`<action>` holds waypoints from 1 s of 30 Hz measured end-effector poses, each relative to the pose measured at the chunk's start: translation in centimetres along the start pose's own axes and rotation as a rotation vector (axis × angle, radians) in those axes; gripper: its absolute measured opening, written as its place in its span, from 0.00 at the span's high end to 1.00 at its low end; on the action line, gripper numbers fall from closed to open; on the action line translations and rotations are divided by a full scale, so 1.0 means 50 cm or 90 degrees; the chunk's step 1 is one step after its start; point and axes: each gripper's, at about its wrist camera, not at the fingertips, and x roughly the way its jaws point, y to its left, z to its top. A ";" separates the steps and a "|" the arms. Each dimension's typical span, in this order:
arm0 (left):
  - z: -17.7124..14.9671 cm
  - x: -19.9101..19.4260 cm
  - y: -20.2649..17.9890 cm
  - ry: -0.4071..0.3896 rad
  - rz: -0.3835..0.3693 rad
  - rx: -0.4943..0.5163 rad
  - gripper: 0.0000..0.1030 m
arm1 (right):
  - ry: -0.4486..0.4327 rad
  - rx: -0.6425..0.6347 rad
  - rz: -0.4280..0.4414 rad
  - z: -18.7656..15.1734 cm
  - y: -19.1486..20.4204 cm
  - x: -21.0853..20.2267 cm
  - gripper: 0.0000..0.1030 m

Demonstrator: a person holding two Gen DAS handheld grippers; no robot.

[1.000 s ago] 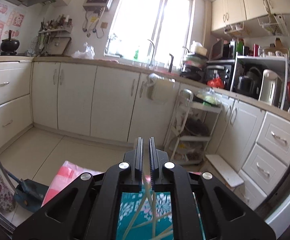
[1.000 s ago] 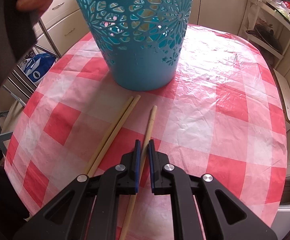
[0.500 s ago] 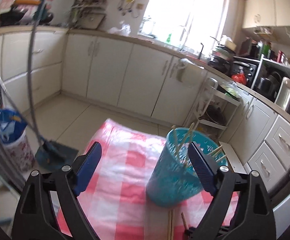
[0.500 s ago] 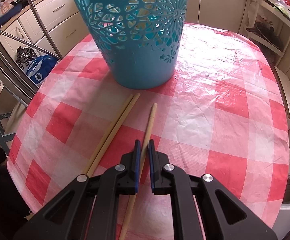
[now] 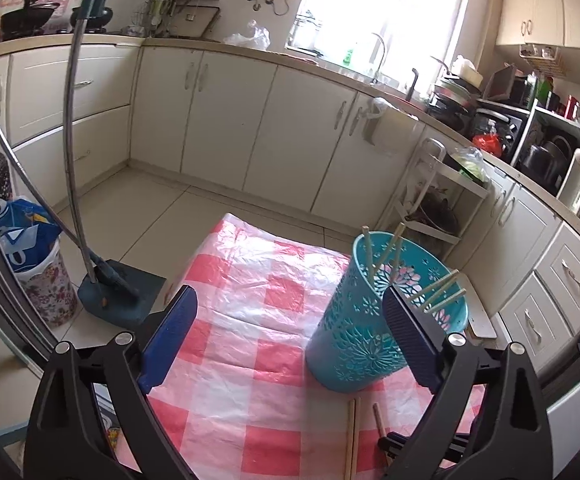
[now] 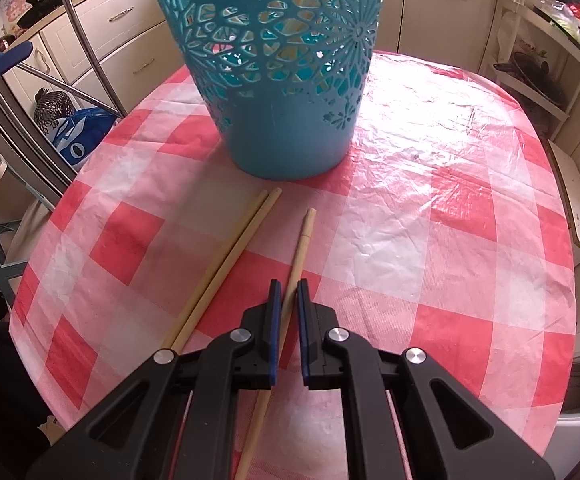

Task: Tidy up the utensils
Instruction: 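Lift the stick with the right tool and release it into the basket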

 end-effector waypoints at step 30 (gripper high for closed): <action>0.004 0.018 0.024 0.029 0.024 -0.018 0.08 | -0.229 0.103 0.384 0.061 -0.025 -0.215 0.94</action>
